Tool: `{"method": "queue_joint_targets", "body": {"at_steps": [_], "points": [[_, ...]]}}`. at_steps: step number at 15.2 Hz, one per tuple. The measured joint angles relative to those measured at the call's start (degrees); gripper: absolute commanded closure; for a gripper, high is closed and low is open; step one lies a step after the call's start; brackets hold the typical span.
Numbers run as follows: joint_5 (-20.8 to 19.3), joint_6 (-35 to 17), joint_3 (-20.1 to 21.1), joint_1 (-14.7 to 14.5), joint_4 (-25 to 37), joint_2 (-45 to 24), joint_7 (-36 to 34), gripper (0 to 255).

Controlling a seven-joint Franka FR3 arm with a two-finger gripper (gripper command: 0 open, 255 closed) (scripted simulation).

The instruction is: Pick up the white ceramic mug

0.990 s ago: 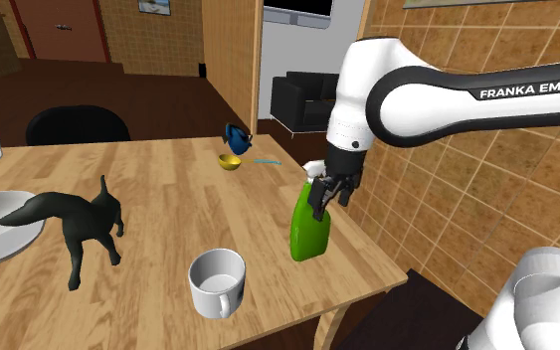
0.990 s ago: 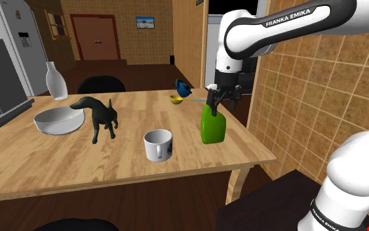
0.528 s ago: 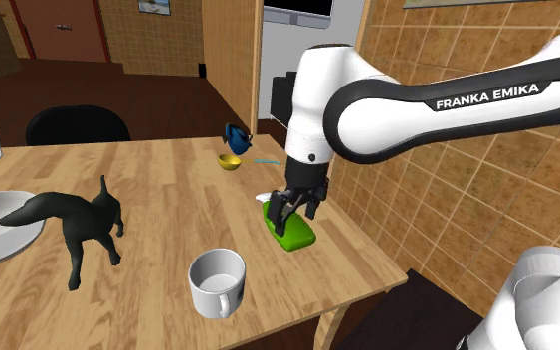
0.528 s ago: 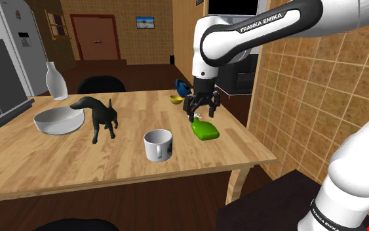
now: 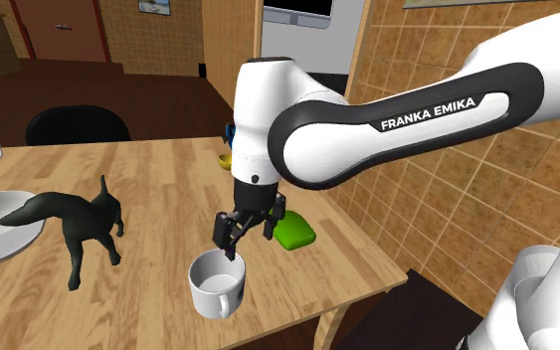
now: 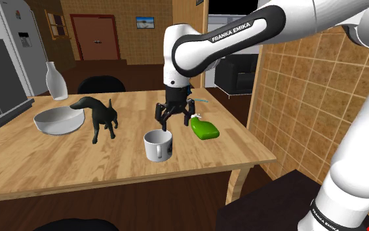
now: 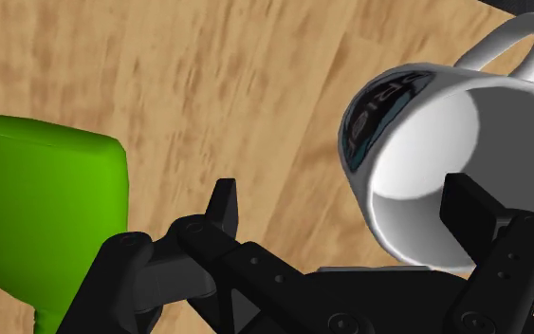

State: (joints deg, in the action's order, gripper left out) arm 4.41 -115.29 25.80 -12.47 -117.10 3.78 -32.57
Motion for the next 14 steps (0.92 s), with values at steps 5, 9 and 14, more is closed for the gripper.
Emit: {"method": "queue_joint_targets", "body": {"at_steps": [5, 9, 14], "points": [[-1.7, -2.9, 1.1, -0.8, 1.0, -4.1, -2.5, 0], [-2.3, -5.9, 1.2, -0.9, -0.9, -5.3, -2.7, 0], [-2.5, -6.4, 1.2, -1.0, -1.1, -5.7, -2.9, 255]]}}
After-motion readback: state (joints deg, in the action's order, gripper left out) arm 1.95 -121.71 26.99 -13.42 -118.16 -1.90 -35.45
